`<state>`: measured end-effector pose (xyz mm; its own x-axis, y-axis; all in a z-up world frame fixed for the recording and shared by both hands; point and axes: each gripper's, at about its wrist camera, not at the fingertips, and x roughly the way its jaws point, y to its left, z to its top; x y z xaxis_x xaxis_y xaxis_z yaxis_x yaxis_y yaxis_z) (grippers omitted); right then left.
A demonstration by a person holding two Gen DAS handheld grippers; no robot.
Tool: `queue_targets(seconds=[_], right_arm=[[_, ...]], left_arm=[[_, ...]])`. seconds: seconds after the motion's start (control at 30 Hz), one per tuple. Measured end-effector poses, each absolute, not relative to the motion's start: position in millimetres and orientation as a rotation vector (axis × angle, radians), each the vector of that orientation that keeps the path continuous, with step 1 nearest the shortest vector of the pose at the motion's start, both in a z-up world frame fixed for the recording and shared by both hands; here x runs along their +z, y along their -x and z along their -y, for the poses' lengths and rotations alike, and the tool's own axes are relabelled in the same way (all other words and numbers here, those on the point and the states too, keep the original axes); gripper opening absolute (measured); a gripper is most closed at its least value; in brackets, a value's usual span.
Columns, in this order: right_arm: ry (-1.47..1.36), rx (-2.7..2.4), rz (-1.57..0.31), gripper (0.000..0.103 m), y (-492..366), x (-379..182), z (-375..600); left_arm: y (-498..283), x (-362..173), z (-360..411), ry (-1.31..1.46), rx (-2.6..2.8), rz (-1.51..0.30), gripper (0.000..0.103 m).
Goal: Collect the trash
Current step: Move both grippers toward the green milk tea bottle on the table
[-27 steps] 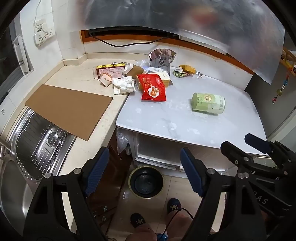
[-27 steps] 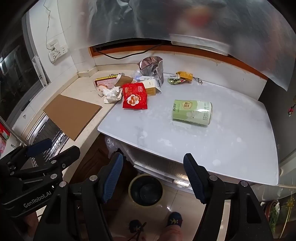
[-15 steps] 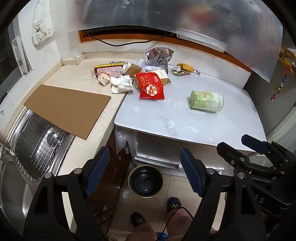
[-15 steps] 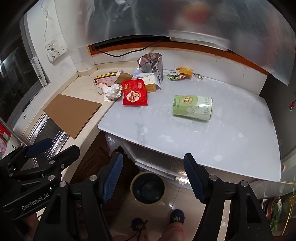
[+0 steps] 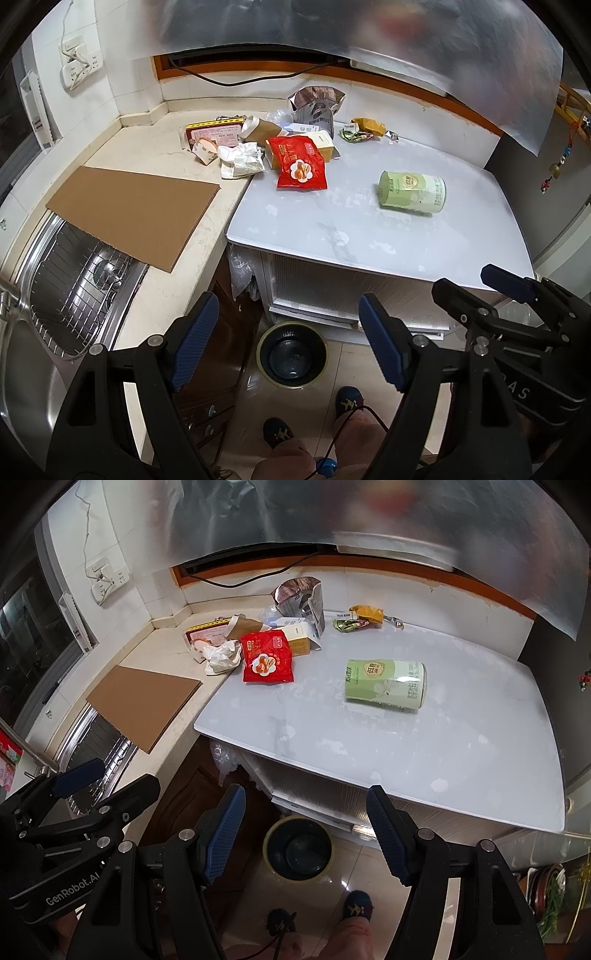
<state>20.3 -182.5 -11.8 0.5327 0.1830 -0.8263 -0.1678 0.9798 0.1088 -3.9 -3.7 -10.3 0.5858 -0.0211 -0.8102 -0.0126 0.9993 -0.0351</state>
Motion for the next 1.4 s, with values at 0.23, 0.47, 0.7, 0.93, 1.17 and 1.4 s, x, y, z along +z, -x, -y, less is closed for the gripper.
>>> queue_targets(seconds=[0.23, 0.47, 0.7, 0.93, 1.17, 1.4], right_arm=[[-0.027, 0.200, -0.994, 0.069, -17, -14, 182], [-0.045, 0.186, -0.997, 0.069, -12, -15, 180], [-0.067, 0.163, -1.011, 0.069, -4, -21, 174], [-0.076, 0.136, -1.015, 0.069, 7, -25, 166], [-0.093, 0.097, -1.022, 0.069, 19, -27, 164], [-0.092, 0.056, -1.018, 0.069, 32, -24, 162]], left_arm=[[7, -14, 2, 0.036, -0.017, -0.961, 0.076], [8, -15, -1, 0.020, -0.029, -0.972, 0.076], [10, -19, -5, 0.000, -0.048, -0.991, 0.076], [12, -24, -12, -0.014, -0.074, -1.004, 0.076], [16, -28, -15, -0.030, -0.119, -1.012, 0.076], [14, -29, -13, -0.042, -0.158, -1.022, 0.076]])
